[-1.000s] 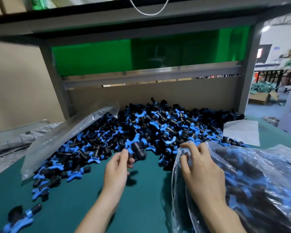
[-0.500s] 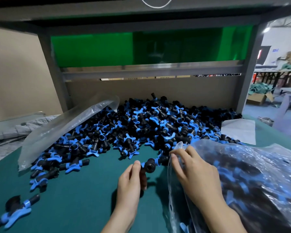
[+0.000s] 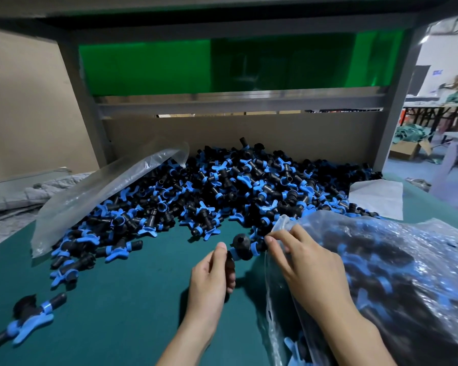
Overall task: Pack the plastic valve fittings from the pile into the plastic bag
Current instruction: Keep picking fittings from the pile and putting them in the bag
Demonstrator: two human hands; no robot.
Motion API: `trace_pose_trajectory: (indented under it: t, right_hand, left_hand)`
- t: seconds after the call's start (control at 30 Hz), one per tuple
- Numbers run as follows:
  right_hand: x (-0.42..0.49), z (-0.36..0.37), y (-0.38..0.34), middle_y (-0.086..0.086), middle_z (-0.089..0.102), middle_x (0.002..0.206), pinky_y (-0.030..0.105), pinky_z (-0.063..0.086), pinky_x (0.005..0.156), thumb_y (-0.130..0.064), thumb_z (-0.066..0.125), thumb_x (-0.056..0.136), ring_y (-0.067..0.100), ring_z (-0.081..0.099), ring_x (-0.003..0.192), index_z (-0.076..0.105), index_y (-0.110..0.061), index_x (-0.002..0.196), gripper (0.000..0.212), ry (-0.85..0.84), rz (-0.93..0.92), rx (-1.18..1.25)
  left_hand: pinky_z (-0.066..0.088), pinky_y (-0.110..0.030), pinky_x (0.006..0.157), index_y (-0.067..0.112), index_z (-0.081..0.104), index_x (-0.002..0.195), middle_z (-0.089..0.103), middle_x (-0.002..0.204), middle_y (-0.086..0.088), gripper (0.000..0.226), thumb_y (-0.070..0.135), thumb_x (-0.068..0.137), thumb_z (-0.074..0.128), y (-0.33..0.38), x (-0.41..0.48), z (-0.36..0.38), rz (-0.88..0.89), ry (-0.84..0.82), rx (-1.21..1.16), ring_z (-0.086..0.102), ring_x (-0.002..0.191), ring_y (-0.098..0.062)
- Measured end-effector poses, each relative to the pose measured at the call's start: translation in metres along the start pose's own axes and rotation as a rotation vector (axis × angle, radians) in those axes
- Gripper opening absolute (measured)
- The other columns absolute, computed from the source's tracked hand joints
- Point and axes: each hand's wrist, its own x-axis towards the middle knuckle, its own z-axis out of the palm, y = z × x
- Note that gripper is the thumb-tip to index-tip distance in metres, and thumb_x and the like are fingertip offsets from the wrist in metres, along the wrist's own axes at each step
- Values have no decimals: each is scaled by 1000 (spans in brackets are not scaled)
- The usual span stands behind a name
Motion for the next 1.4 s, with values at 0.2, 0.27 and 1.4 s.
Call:
trace_pose_trajectory:
  t: [0.2, 0.27, 1.4]
  right_hand:
    - [0, 1, 1, -6, 45, 76, 30, 44, 41, -58, 29, 97, 18, 56, 53, 61, -35, 91, 40, 21, 5, 2]
    - [0, 2, 1, -5, 44, 74, 28, 42, 40, -58, 29, 97, 20, 55, 52, 60, -34, 87, 41, 26, 3, 5]
    - [0, 4, 4, -6, 46, 75, 27, 40, 40, -57, 34, 97, 18, 56, 54, 63, -37, 92, 36, 20, 11, 27]
  left_hand:
    - [32, -23, 42, 25, 54, 50, 46, 48, 0, 56, 60, 94, 46, 4, -3, -2, -59, -37, -7, 40, 45, -15]
    - [31, -23, 42, 24, 53, 50, 45, 47, 0, 58, 61, 94, 45, 3, -4, -3, -69, -23, -3, 39, 44, -16]
    - [36, -25, 47, 27, 59, 60, 50, 56, 1, 44, 49, 97, 48, 11, -7, 3, -14, -69, -53, 46, 50, -14]
